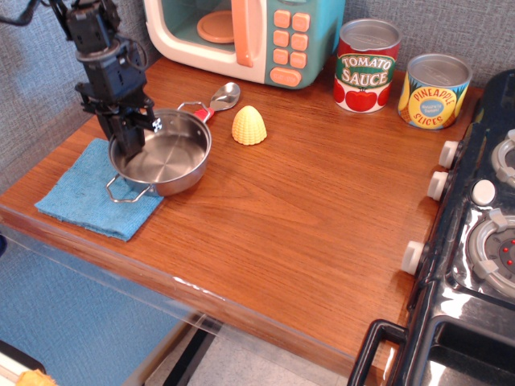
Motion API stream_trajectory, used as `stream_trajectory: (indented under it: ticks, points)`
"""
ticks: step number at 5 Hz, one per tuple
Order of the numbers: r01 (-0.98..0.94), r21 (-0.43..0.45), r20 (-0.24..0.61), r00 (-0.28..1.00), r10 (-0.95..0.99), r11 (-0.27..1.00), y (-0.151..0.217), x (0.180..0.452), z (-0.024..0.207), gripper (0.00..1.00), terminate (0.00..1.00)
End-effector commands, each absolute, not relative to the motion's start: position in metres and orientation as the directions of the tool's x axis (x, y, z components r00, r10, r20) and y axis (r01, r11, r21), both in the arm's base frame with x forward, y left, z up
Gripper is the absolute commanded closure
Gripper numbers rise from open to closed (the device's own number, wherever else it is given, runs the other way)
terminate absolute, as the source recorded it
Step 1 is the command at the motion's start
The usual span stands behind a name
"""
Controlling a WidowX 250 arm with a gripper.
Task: Put the metal pot on top of the blue cloth.
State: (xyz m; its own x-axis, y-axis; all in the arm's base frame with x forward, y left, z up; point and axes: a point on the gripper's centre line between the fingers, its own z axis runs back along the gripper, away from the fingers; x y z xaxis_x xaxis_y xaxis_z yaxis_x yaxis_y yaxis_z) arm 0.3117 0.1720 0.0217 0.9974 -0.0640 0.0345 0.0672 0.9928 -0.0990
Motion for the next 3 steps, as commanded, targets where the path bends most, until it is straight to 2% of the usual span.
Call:
stream_trajectory:
  ticks: [1,3]
  points:
    - [0.075,-0.076,0.031,0.997,-0.073,0.994,0.190,0.289,0.033,1.00,0.00]
    - [0.127,-0.089,0.099,0.988,-0.118,0.988,0.190,0.269,0.051,1.00,0.00]
